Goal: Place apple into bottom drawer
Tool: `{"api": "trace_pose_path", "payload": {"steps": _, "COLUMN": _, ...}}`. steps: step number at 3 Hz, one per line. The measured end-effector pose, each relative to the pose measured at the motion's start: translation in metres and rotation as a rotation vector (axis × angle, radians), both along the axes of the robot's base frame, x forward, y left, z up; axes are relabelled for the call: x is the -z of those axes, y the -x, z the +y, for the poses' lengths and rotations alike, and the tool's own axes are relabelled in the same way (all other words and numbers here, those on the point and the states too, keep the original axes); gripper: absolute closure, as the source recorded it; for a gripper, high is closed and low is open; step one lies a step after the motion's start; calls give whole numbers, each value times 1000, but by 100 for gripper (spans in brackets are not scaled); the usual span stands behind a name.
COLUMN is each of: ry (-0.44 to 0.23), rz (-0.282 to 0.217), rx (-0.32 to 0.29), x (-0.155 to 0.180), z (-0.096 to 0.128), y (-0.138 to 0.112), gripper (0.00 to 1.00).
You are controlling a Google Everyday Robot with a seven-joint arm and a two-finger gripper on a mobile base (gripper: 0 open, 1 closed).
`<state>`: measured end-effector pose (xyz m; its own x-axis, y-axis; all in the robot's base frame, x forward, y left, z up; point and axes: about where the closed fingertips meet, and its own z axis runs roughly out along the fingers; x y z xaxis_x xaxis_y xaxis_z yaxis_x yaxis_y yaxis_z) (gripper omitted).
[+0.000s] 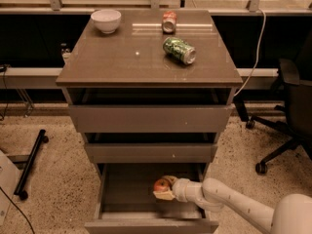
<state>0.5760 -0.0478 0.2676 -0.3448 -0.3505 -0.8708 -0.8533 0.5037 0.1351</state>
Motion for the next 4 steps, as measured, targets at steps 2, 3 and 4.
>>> {"api": "trace_pose_path", "payload": {"steps": 2, "ry": 84, "rz": 58, "rx": 99, "x": 54, "z": -4, "y": -6, "gripper": 100}}
{"api": "trace_pose_path", "payload": {"steps": 3, "ry": 121, "rz": 88, "rx": 154, "x": 78, "z": -10, "y": -9, "gripper": 100}}
{"api": "trace_pose_path", "payload": {"steps": 4, "ry": 149, "rz": 117, "rx": 204, "x": 97, "z": -17, "y": -12, "gripper": 82}}
